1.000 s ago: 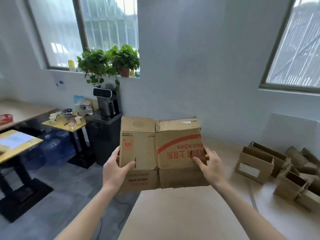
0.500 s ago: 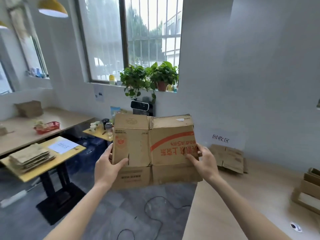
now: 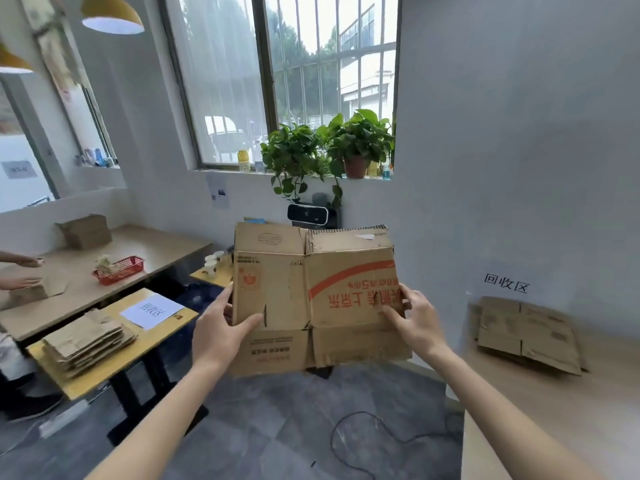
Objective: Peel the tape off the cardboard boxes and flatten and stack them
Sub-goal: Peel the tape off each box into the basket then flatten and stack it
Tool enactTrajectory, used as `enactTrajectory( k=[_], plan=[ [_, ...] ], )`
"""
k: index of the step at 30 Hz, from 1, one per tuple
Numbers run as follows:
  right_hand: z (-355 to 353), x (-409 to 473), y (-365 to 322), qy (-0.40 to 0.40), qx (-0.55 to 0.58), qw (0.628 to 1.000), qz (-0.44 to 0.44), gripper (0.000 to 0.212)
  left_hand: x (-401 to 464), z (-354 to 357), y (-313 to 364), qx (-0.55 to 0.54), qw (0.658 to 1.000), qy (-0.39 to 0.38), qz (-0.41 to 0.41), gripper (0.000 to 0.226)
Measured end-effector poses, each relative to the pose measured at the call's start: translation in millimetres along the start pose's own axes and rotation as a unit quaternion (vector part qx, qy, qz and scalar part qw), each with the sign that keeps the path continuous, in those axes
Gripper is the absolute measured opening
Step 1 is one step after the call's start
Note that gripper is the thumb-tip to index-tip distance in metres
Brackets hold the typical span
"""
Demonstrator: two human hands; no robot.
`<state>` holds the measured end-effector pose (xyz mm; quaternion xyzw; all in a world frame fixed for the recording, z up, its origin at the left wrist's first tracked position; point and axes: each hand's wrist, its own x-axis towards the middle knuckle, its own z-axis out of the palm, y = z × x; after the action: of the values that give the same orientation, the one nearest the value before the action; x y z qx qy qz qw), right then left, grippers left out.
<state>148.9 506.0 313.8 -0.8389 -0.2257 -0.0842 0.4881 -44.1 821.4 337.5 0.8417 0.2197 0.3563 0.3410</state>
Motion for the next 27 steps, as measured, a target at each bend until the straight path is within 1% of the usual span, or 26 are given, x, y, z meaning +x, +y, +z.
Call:
enactTrajectory(
  k=[4, 9, 13, 17, 23, 27],
  plan=[
    [24, 60, 27, 0.024, 0.011, 0.999, 0.021, 0.068, 73, 47, -9, 0.008, 1.000, -0.026, 0.009, 0.087],
    [21, 113, 62, 0.042, -0.010, 0.998, 0.044, 0.067, 139, 115, -13, -0.001, 0.997, -0.065, 0.029, 0.089],
    [3, 132, 90, 0.061, -0.043, 0.995, 0.073, 0.063, 166, 175, -8, -0.036, 0.993, -0.104, 0.041, 0.086],
    [-27, 142, 123, 0.103, -0.083, 0.985, 0.110, 0.060, 187, 243, 7, -0.077, 0.984, -0.153, 0.050, 0.085],
    [-76, 153, 182, 0.148, -0.135, 0.962, 0.186, 0.063, 212, 356, 38, -0.128, 0.960, -0.241, 0.063, 0.084],
    [-101, 160, 214, 0.178, -0.162, 0.942, 0.235, 0.058, 227, 431, 57, -0.139, 0.940, -0.301, 0.073, 0.082]
  ],
)
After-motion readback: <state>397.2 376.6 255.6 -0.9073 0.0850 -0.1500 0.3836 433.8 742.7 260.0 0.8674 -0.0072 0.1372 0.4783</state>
